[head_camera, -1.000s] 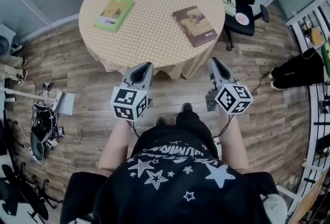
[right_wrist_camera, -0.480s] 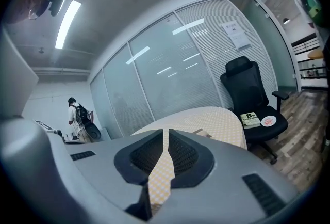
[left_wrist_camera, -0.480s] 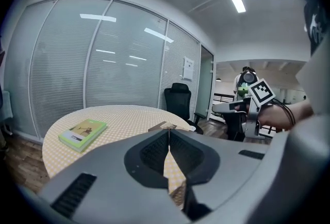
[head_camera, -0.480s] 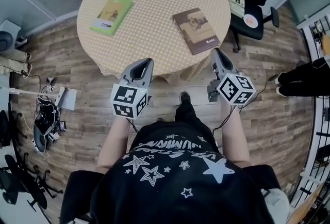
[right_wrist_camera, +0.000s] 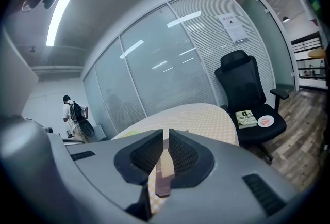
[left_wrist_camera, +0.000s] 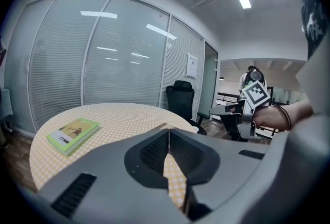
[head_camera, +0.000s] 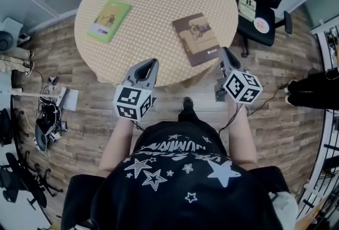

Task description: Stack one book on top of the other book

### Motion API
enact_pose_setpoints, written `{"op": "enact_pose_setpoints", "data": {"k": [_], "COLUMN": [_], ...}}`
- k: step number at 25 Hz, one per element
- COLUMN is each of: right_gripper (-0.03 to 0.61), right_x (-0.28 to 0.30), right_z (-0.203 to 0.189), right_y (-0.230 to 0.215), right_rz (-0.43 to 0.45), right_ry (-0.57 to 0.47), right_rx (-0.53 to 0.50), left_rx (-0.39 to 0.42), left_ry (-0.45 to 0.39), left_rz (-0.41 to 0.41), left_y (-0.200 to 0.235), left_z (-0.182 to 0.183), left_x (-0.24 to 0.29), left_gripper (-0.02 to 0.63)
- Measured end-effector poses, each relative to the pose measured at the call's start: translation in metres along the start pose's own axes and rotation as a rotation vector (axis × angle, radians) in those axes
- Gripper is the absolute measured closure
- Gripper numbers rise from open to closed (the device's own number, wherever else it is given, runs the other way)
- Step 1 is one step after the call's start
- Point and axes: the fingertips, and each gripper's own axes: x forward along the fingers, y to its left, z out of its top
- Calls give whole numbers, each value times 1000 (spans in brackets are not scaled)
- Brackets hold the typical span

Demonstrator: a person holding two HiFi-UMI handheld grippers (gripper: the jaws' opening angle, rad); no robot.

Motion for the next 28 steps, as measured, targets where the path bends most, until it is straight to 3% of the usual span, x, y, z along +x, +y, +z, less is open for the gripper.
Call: {"op": "enact_pose_setpoints", "data": {"k": [6,16,18,23,28], "right_gripper": [534,531,513,434,390], "right_x": [25,63,69,81,90], "right_z": [6,-26,-35,-55,-74], "right_y": [-25,-76,-83,-94,-100], "right_rz": [53,113,126,176,206], "right_ry": [72,280,318,401,473], "right_rx": [-15,-27,-17,6,18], "left_rx": [-79,-63,-87,-117,-231], "left_ry": [45,158,192,270,345], "left_rz": [38,55,44,35,5], "left_y": [-5,-23,-28,-39,-47], "left_z": [-2,-33,-42,-64,-84], "left_x": [41,108,121,145,164], "left_gripper": [600,591,455,398,290]}}
